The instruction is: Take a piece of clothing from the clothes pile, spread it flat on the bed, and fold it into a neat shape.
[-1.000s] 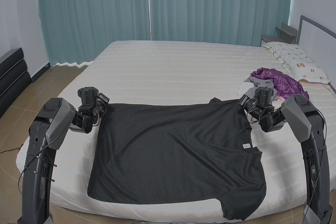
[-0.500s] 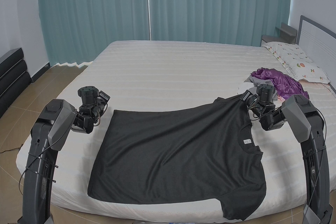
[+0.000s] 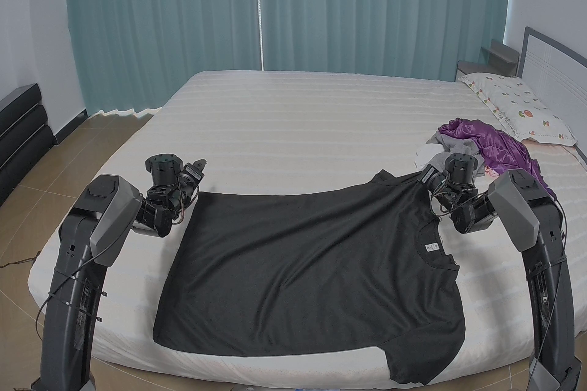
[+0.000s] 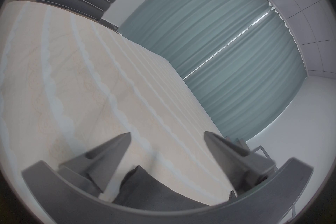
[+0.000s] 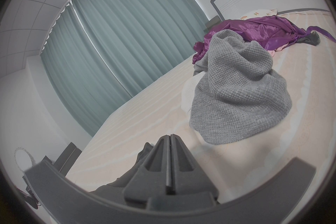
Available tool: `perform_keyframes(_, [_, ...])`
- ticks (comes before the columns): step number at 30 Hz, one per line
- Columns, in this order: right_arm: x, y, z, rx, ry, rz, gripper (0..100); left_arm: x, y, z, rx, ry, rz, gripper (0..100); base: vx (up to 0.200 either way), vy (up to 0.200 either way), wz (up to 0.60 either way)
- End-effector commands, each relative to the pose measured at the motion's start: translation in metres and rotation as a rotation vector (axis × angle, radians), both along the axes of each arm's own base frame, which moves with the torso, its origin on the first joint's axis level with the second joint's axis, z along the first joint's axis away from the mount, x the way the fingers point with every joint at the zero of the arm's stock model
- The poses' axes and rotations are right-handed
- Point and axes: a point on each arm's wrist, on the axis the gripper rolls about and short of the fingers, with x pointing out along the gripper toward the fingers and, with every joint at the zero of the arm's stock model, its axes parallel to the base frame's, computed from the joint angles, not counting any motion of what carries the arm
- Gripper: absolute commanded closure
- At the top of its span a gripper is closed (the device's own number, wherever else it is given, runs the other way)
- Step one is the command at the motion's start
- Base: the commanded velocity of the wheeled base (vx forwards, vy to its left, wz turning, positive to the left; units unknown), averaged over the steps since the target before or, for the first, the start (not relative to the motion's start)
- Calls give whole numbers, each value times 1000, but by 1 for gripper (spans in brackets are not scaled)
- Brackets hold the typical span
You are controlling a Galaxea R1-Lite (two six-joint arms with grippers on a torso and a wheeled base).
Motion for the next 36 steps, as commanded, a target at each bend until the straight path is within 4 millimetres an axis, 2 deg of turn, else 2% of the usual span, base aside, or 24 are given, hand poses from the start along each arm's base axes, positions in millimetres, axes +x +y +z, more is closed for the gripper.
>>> perform_keyframes(1, [-1,1,-1,0,5,1,100,-1,-5,-2,1,5,-11,0,0,0,0])
perform_keyframes(20, [-2,5,-4,-1,14,6,100,-7,-18,-20,1,112,-85,0,0,0,0])
perform_keyframes(21, [-2,5,-3,-1,13,6,100,-7,-18,-20,1,112,-85,100,0,0,0])
perform_keyframes(31, [-2,5,-4,0,14,4,100,-5,-14,-16,11,93,-66,100,0,0,0])
perform_keyframes(36, [-1,8,-2,-1,4,9,100,-1,-1,-10,18,55,-3,100,0,0,0])
